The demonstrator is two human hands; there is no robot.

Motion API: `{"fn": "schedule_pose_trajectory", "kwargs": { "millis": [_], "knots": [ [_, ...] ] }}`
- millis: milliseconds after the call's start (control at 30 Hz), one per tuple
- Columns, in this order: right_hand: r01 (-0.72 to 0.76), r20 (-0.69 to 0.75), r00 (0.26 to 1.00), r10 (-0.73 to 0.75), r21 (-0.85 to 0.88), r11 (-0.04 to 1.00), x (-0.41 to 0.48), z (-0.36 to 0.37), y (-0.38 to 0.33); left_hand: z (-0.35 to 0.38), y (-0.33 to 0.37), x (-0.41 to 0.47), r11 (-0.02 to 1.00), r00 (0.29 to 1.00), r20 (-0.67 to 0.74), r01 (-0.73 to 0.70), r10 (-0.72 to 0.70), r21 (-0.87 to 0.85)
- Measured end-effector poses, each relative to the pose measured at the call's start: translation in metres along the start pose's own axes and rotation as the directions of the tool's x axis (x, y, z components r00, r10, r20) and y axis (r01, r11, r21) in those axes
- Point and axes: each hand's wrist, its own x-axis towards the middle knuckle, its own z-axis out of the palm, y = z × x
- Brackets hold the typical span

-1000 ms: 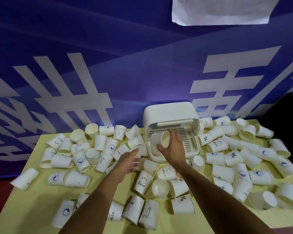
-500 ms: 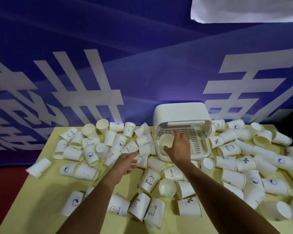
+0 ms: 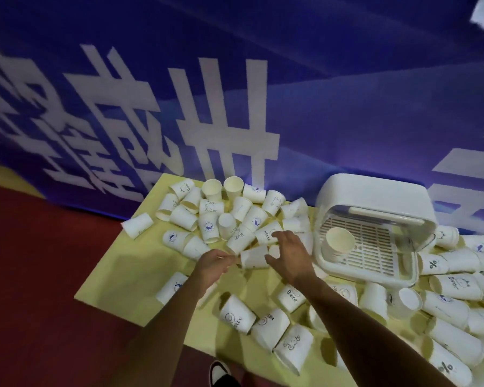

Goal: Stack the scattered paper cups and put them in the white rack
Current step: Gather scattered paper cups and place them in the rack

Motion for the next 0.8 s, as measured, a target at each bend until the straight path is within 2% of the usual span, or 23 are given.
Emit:
{"fn": "schedule_pose_trajectory", "kwargs": {
  "millis": [133,200,300,567,800],
  "knots": [
    [0.062,0.122,0.991,-0.060,-0.006,0.998,0.003,0.024,-0.030,-0.040,-0.028,-0.005,0.995,0.981,-0.190,-0.032,0.050,0.097],
    [0.109,0.191,0.976,-0.104,-0.012,0.994,0.002,0.037,-0.044,-0.057,-0.042,-0.006,0.979,0.958,-0.282,0.005,0.053,0.201],
    [0.163,0.287,0.946,-0.151,-0.021,0.986,0.000,0.059,-0.066,-0.078,-0.063,-0.005,0.975,0.937,-0.350,0.079,-0.001,0.208],
    [0.205,0.437,0.888,-0.146,-0.091,0.974,-0.006,0.112,-0.112,-0.113,-0.100,0.002,0.892,0.934,-0.339,0.243,-0.110,0.380],
    [0.298,0.520,0.840,-0.153,-0.208,0.932,0.003,0.136,-0.124,-0.119,-0.123,0.017,0.886,0.962,-0.225,0.235,-0.153,0.400]
  ]
}}
